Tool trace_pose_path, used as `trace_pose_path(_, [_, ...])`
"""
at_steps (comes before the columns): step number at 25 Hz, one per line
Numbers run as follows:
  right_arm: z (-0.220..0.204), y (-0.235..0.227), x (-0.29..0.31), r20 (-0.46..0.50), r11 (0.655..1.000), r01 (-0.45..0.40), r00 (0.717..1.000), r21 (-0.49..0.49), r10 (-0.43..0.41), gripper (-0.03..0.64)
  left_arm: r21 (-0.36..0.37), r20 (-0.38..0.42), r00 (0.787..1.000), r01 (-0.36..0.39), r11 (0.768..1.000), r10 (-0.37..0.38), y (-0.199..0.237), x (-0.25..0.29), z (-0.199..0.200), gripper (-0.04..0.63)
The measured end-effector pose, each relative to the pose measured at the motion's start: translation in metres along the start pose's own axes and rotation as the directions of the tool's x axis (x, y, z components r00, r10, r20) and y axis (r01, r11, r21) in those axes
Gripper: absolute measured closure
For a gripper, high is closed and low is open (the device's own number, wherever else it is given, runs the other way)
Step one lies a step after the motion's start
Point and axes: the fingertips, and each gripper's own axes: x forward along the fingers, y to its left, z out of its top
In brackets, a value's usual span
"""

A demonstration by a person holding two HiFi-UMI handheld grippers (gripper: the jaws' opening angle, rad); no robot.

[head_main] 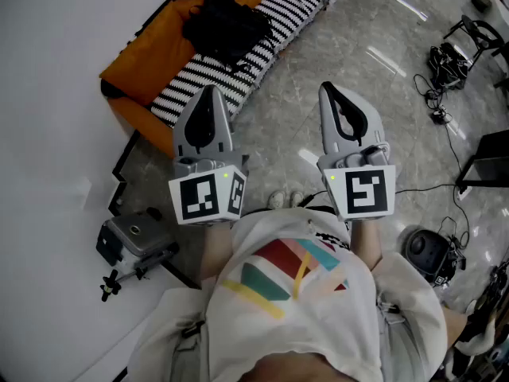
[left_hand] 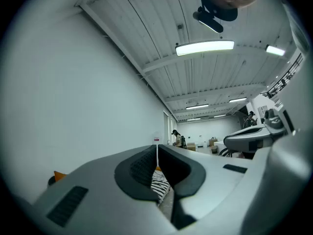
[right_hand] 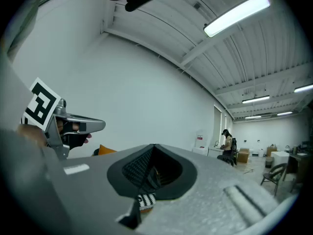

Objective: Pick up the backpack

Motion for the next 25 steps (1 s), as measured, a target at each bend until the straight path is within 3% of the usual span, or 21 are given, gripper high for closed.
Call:
trace_pose_path(13, [-0.004,-0.005,0.001,0.018,0.999,-0.046,0.999,0.025,0.046,0.615,0.010,0.007,1.000,-0.011,1.000,0.011,-0.008,0.004,0.001,0.575])
trace_pose_path(25, [-0.022,-0.023,-0.011,0.008,0.992,-0.125,0.992,0.002,0.125,0.615,0.024,0.017,0.997,-0.081,0.996,0.081,-0.026,0.010,0.001,0.575])
